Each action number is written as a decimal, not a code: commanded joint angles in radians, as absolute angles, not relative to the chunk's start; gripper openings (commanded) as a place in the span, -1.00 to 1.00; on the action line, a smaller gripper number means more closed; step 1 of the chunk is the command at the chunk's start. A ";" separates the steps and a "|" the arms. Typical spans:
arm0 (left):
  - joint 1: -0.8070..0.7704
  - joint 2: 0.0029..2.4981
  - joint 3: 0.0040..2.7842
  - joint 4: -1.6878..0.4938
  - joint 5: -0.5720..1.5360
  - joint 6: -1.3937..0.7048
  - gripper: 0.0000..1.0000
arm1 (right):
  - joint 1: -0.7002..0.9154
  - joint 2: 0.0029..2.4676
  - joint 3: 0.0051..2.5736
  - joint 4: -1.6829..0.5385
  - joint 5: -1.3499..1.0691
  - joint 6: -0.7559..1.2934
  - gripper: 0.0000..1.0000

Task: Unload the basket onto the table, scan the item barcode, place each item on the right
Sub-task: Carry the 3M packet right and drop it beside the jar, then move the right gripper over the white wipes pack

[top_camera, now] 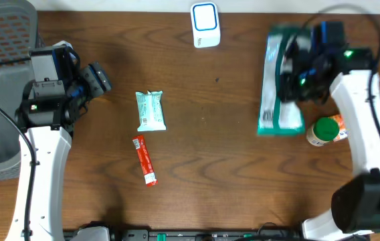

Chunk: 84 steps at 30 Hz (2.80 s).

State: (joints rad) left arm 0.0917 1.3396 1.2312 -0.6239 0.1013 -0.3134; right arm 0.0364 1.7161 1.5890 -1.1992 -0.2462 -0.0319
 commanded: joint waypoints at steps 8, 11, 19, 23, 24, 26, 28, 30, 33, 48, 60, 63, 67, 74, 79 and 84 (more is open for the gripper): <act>0.096 1.345 1.241 -0.624 0.093 -0.304 0.68 | -0.027 1.723 1.269 -0.924 -0.015 -0.001 -0.29; 0.096 1.345 1.241 -0.624 0.093 -0.304 0.68 | -0.027 1.723 1.256 -0.937 -0.015 -0.008 0.68; 0.096 1.345 1.241 -0.624 0.093 -0.304 0.68 | -0.027 1.718 1.306 -1.002 0.150 -0.015 0.99; 0.096 1.345 1.241 -0.624 0.093 -0.304 0.68 | -0.020 1.718 1.407 -1.073 -0.050 -0.004 0.81; 0.096 1.345 1.241 -0.624 0.093 -0.304 0.68 | -0.017 1.718 1.422 -1.075 -0.138 -0.004 0.70; 0.096 1.345 1.241 -0.624 0.093 -0.304 0.68 | -0.003 1.718 1.426 -1.050 -0.405 -0.004 0.26; 0.096 1.345 1.241 -0.624 0.093 -0.304 0.68 | 0.038 1.720 1.390 -0.988 -0.562 -0.004 -0.17; 0.096 1.345 1.241 -0.624 0.093 -0.304 0.68 | 0.096 1.720 1.356 -0.923 -0.575 -0.004 -0.14; 0.096 1.345 1.241 -0.624 0.093 -0.304 0.68 | 0.181 1.720 1.312 -0.825 -0.574 0.022 0.06; 0.083 1.349 1.219 -0.685 0.179 -0.323 0.33 | 0.519 1.721 1.149 -0.448 -0.385 0.232 0.22; 0.088 1.265 1.197 -0.928 -0.155 -0.317 -0.63 | 0.509 1.721 1.149 -0.458 -0.382 0.223 0.24; 0.120 1.221 1.197 -0.945 -0.155 -0.316 -0.63 | 0.509 1.721 1.149 -0.464 -0.382 0.220 0.25; 0.185 1.182 1.197 -0.967 -0.171 -0.316 -0.63 | 0.509 1.721 1.149 -0.464 -0.382 0.220 0.24; 0.294 1.184 1.197 -0.983 -0.164 -0.372 -0.63 | 0.509 1.721 1.149 -0.464 -0.382 0.220 0.23; 0.294 1.184 1.197 -0.978 -0.130 -0.371 -0.63 | 0.509 1.721 1.149 -0.464 -0.382 0.220 0.23; 0.248 1.196 1.196 -0.943 0.152 -0.308 -0.63 | 0.509 1.721 1.149 -0.464 -0.382 0.221 0.45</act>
